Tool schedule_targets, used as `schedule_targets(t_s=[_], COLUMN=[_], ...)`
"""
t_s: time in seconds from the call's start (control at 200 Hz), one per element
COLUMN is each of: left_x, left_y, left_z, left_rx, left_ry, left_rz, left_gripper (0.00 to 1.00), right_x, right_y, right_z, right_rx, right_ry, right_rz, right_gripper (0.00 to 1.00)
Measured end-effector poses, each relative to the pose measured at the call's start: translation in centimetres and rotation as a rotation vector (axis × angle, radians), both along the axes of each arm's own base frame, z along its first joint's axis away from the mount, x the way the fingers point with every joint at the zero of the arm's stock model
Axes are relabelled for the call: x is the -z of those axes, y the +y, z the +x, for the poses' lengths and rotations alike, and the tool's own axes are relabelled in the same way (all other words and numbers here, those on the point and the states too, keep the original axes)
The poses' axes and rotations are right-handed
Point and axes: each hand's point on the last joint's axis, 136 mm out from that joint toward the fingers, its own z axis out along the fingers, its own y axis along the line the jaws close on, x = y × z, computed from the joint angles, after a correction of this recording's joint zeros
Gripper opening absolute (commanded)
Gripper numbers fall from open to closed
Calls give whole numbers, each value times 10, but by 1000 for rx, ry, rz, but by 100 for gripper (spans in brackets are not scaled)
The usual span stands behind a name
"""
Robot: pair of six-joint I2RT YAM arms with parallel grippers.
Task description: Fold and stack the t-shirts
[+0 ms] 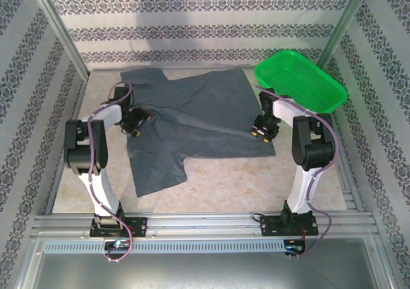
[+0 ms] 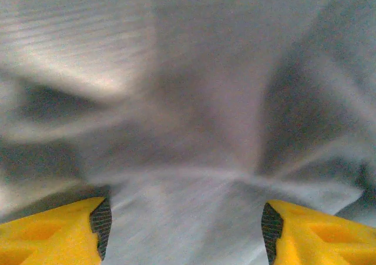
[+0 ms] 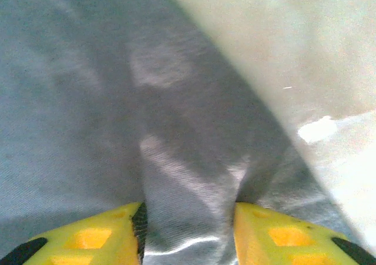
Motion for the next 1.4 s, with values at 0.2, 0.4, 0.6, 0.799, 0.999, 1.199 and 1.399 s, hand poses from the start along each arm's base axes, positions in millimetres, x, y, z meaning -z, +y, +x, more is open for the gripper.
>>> schedule_targets(t_s=[0.2, 0.4, 0.6, 0.799, 0.999, 1.199, 1.399], left_x=[-60, -20, 13, 29, 32, 26, -1], left_y=[18, -20, -37, -49, -52, -52, -39], left_z=[-79, -190, -262, -265, -259, -236, -241], left_rx=[-29, 44, 33, 13, -7, 0, -33], left_ry=[-49, 113, 272, 330, 404, 309, 178], left_rz=[140, 98, 54, 45, 83, 107, 130], left_gripper=[72, 67, 66, 56, 26, 0, 0], right_x=[-57, -101, -77, -66, -70, -68, -59], right_y=[28, 21, 8, 6, 5, 3, -13], right_z=[5, -12, -48, -59, -65, -74, -90], right_rx=[-106, -136, -129, -129, -129, -128, -56], right_ry=[-160, -286, -207, -173, -195, -192, -171], right_rz=[17, 20, 9, 5, 8, 7, -2], right_gripper=[54, 56, 56, 56, 55, 54, 54])
